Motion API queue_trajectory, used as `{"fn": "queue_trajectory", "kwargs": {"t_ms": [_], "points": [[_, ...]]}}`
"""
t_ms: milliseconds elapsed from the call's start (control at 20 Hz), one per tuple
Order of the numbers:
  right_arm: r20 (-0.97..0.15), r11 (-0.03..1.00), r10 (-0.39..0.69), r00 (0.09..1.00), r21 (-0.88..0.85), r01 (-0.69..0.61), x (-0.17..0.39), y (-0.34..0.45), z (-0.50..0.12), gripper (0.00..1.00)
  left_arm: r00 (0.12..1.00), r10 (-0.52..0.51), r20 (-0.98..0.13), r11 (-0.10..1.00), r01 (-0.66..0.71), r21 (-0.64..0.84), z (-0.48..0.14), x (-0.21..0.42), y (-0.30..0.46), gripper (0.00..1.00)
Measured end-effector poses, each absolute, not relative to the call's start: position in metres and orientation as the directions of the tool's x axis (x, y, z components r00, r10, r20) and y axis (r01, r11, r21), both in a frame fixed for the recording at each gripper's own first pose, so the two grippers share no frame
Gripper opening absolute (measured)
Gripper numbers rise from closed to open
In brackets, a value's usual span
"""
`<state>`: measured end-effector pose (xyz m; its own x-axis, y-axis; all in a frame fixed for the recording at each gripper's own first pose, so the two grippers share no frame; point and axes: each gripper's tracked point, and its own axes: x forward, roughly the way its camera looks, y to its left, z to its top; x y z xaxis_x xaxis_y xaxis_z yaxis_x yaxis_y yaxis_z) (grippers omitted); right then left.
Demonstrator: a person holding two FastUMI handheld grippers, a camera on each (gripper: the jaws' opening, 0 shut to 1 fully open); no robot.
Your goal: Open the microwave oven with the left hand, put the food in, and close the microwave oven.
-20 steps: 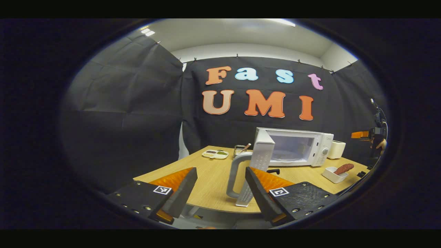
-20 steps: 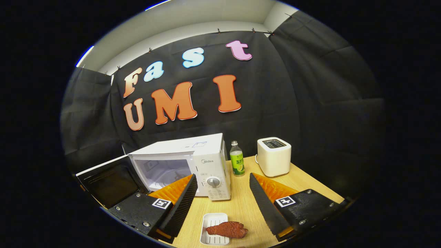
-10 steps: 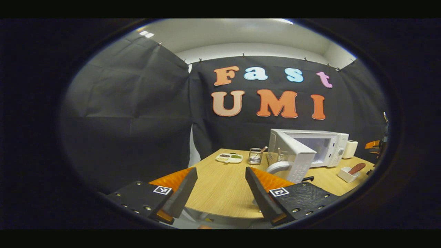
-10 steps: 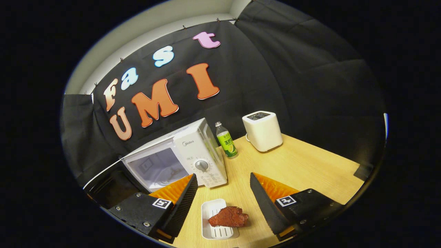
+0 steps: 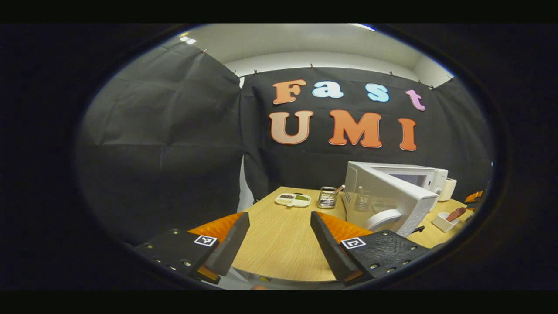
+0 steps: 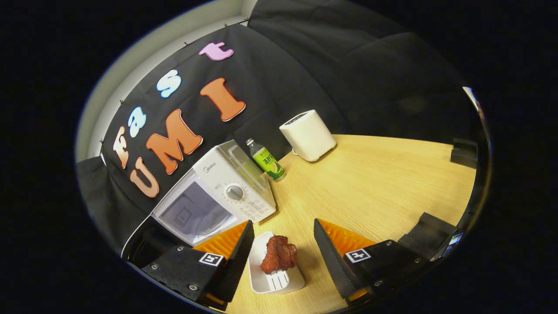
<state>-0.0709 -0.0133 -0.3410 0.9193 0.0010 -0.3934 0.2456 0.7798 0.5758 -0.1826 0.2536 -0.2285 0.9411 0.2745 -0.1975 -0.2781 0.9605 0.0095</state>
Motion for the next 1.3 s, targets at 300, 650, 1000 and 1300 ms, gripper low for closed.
{"fn": "queue_trajectory", "kwargs": {"t_ms": [300,650,1000,1300], "points": [[-0.416,0.735,0.061,0.907,0.634,0.242,-0.074,0.005,-0.360,0.57,0.936,0.279,-0.216,0.957,-0.289,-0.016,-0.239,-0.181,0.261,0.87],[-0.393,0.693,0.082,0.916,0.683,0.231,-0.063,0.012,-0.352,0.15,0.928,0.299,-0.223,0.951,-0.309,-0.010,-0.242,-0.183,0.271,0.87],[-0.362,0.773,0.041,0.931,0.602,0.200,-0.053,0.014,-0.329,0.10,0.922,0.315,-0.223,0.946,-0.324,-0.003,-0.242,-0.182,0.278,0.87],[-0.271,0.813,0.026,0.962,0.565,0.137,-0.039,0.026,-0.276,0.10,0.923,0.315,-0.221,0.946,-0.323,0.001,-0.243,-0.174,0.282,0.87]]}}
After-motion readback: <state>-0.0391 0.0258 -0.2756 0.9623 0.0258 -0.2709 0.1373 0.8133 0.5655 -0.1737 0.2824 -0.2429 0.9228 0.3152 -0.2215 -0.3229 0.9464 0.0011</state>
